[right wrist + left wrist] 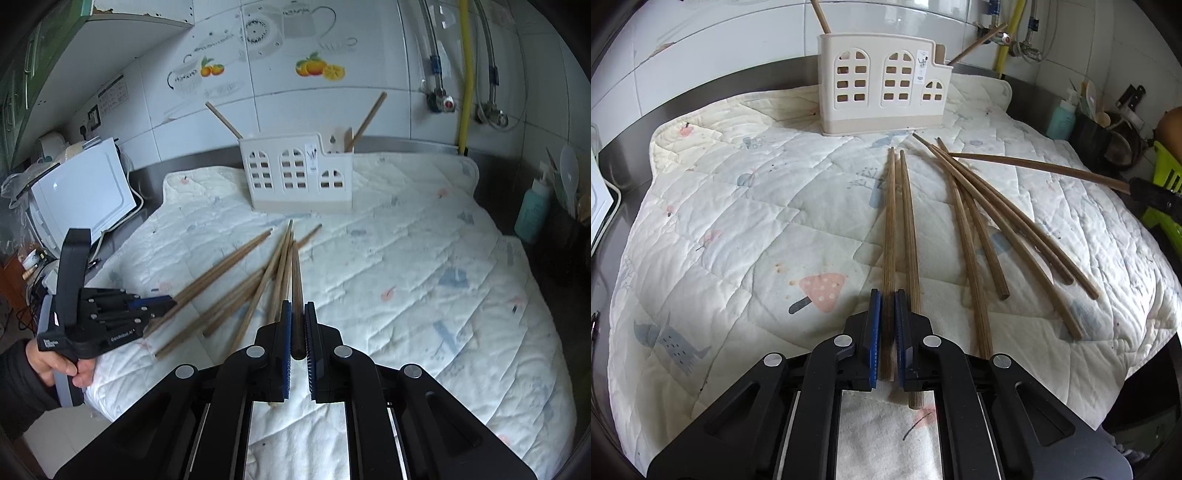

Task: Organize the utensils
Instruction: 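Close the left tool on a chopstick while the right tool grasps another and lifts, then lower the left tool's chopstick into the holder while the right tool does likewise, then open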

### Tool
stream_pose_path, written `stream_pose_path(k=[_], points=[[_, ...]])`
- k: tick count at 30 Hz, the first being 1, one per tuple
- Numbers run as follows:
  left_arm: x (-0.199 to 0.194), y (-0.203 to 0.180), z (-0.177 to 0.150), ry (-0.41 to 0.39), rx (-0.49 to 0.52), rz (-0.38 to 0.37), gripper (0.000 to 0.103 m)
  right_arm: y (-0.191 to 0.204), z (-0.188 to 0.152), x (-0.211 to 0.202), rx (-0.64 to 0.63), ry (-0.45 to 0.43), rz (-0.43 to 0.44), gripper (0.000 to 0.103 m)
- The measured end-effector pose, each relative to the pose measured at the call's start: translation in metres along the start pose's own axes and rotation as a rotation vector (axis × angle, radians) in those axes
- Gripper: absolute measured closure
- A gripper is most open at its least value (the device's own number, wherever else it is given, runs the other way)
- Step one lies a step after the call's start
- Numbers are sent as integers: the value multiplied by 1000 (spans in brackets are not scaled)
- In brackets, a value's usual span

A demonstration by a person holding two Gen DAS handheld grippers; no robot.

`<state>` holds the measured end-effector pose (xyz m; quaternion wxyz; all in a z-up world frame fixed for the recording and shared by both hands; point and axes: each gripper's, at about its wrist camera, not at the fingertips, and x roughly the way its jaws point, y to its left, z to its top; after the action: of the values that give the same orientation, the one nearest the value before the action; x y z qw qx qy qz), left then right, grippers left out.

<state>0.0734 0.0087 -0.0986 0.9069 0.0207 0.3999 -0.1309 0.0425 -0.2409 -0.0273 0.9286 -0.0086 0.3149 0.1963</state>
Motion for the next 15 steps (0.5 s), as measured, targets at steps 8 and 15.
stream_pose_path(k=[8,15], points=[[-29,-1,21,-109,-19,-19,98,-8,42,-21,-17,-85,16,96],[-42,-2,47,-184,-22,-29,98,-9,80,-25,-45,-135,37,96]])
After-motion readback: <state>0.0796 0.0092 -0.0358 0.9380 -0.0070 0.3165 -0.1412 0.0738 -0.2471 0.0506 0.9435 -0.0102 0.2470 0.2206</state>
